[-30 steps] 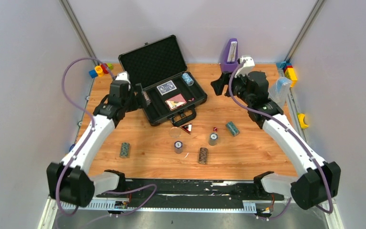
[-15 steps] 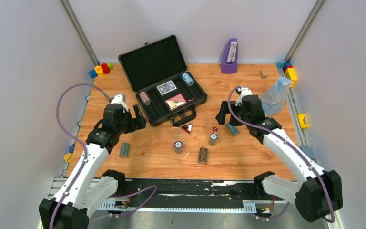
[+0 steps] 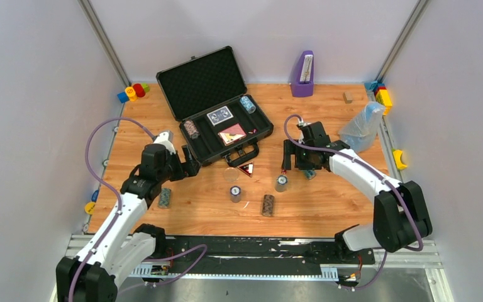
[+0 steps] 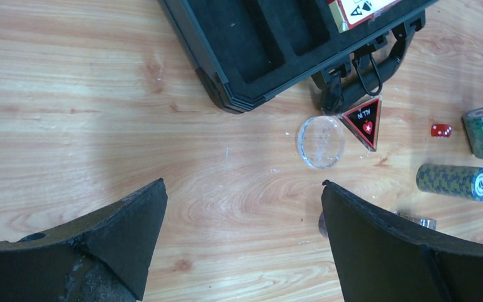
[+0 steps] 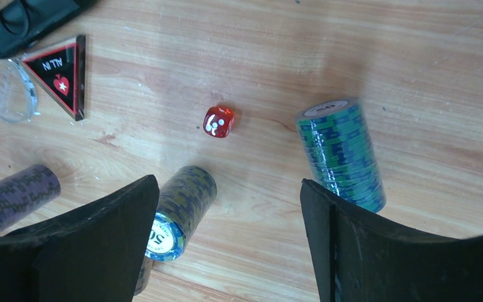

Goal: Pack up texas hold em set

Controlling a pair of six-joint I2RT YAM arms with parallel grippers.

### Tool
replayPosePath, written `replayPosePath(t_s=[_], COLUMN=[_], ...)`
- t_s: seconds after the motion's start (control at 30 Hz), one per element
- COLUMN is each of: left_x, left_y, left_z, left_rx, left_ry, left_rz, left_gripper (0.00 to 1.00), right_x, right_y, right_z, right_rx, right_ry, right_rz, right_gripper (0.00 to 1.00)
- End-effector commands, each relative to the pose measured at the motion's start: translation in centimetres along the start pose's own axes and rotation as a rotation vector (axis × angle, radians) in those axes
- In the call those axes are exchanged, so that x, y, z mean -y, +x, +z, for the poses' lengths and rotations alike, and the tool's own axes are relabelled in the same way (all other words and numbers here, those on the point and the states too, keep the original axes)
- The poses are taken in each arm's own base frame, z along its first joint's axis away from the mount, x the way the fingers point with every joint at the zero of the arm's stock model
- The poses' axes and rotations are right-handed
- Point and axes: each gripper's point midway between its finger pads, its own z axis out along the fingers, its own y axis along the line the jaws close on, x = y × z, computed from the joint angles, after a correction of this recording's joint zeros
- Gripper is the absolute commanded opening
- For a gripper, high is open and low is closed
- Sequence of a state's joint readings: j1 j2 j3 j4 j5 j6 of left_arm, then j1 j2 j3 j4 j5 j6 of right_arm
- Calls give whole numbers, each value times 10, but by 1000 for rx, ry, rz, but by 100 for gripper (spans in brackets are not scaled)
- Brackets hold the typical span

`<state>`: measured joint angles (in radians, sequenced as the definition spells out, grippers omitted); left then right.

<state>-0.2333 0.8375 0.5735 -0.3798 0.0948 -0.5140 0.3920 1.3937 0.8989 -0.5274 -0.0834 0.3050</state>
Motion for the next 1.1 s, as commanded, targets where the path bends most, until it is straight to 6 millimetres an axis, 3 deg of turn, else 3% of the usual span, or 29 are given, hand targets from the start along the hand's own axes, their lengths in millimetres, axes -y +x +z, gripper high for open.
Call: replayPosePath(t_s=[0.0,0.1,0.2,0.53,1.07], left_x=[16,13,11,9,4], left_y=[-11,-10,-9,-9,-2], left_z=[3,5,6,2,1], left_rx=[70,78,82,116,143], left_ry=[105,101,95,97,102], left_rz=[49,64,72,88,79], left_gripper=[100,100,100,100,100], right_x=[-5,-4,10,41,67], right_y=[-8,-6,-9,-33,3], right_z=[-2,2,5,-22,18], right_rx=[4,-13,-10,141,-78], right_ry=[12,18,108,285,412], right_rz=[-16,-27,-19,40,72], right_gripper=[82,78,79,78,73])
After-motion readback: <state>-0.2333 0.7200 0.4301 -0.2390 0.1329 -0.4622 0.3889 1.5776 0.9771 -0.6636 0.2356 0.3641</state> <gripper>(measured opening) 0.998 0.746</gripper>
